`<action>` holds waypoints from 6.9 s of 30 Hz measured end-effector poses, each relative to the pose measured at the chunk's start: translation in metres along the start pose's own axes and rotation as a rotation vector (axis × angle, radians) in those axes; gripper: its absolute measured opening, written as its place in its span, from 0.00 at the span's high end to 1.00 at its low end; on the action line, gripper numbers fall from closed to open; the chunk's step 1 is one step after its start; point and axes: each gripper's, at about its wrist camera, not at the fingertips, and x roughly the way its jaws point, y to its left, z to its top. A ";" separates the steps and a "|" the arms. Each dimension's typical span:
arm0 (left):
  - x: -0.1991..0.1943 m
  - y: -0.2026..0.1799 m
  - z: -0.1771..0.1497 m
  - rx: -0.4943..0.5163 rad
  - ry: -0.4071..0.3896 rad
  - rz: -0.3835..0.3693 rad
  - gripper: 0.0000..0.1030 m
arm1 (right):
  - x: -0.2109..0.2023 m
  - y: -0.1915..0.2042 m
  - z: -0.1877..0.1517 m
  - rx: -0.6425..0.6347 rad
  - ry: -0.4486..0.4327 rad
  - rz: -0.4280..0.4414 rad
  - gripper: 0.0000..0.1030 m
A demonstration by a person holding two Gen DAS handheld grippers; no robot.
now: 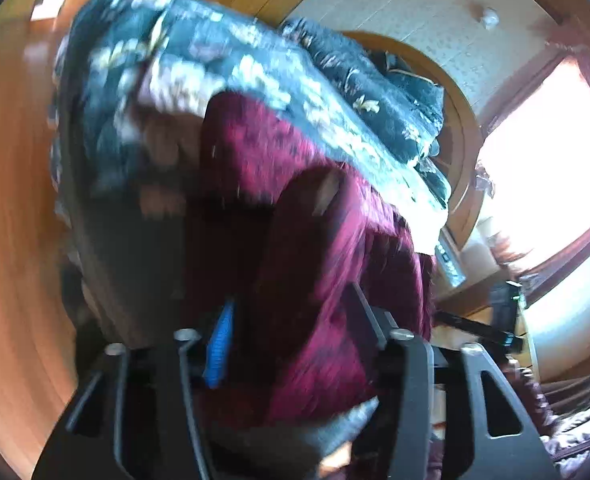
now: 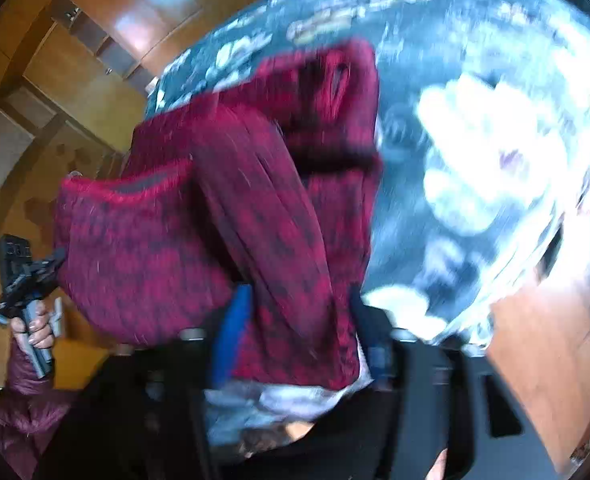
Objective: Fold small clothes
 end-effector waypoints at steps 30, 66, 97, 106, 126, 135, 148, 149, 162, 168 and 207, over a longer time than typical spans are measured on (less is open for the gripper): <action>0.069 0.020 0.039 0.008 0.029 0.179 0.58 | 0.059 -0.001 0.052 0.040 -0.063 -0.191 0.87; 0.008 -0.076 -0.001 0.354 -0.176 0.396 0.86 | 0.019 0.049 0.037 -0.115 -0.158 -0.233 0.88; 0.010 -0.071 0.073 0.268 -0.258 0.283 0.87 | -0.017 0.070 0.103 -0.185 -0.283 -0.192 0.89; 0.067 -0.060 0.147 0.274 -0.244 0.350 0.87 | 0.014 0.064 0.170 -0.144 -0.338 -0.268 0.89; 0.174 -0.029 0.165 0.277 -0.119 0.615 0.87 | 0.118 0.004 0.204 -0.024 -0.208 -0.398 0.89; 0.156 -0.052 0.152 0.364 -0.211 0.629 0.87 | 0.126 0.009 0.203 -0.060 -0.206 -0.419 0.89; 0.162 -0.045 0.154 0.363 -0.206 0.641 0.87 | 0.139 0.005 0.214 -0.052 -0.187 -0.421 0.89; 0.163 -0.044 0.154 0.363 -0.205 0.644 0.87 | 0.140 0.004 0.215 -0.050 -0.184 -0.421 0.89; 0.171 0.003 0.168 0.154 -0.093 0.549 0.61 | 0.152 -0.007 0.225 -0.010 -0.110 -0.399 0.83; 0.115 0.022 0.152 0.087 -0.117 0.420 0.47 | 0.111 -0.005 0.207 0.023 -0.159 -0.290 0.63; 0.037 0.029 0.039 -0.079 0.022 0.182 0.81 | -0.013 -0.056 0.034 0.197 -0.094 -0.182 0.96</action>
